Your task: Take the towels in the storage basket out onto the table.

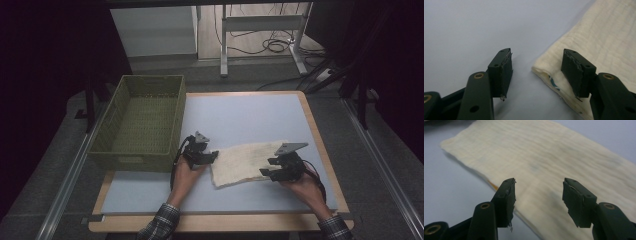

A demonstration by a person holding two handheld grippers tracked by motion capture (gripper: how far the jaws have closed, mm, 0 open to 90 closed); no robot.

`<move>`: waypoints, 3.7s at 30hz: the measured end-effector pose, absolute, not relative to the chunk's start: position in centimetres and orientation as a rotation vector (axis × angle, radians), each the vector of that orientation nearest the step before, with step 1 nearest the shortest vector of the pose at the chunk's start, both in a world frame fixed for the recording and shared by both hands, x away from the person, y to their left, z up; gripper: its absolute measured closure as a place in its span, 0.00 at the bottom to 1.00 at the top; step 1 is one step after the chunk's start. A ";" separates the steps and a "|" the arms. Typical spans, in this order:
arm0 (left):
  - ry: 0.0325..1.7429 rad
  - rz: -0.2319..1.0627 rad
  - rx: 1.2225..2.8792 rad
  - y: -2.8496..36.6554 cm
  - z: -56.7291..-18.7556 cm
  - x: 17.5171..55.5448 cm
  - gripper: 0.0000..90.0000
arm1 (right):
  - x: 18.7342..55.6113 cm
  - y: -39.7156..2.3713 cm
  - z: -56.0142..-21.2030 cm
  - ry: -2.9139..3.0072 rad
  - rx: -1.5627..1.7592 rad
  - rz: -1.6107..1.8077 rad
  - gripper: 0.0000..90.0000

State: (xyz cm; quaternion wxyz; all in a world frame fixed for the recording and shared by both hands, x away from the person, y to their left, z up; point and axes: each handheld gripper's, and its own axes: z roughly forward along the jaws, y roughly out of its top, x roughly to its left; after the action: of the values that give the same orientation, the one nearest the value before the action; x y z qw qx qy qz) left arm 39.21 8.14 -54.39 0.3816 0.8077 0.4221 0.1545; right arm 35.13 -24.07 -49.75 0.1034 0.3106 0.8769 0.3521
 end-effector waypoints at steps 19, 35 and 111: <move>1.082 0.392 2.061 8.2 -54.4 39.2 0.48 | 33.0 -14.2 -51.0 2.764 0.666 1.134 0.74; 1.091 0.398 2.054 8.3 -54.4 39.2 0.50 | 31.5 -8.4 -52.6 2.725 0.533 0.977 0.84; 0.708 0.320 2.077 -11.7 -50.4 44.3 0.96 | 32.1 -30.3 -49.9 2.352 1.172 1.178 0.95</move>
State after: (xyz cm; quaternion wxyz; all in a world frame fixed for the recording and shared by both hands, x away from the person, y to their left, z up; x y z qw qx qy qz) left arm 44.34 -11.72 -50.44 0.4457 0.8385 0.2856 0.1292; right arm 32.15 -30.34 -49.88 0.1304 0.4035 0.8098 0.4056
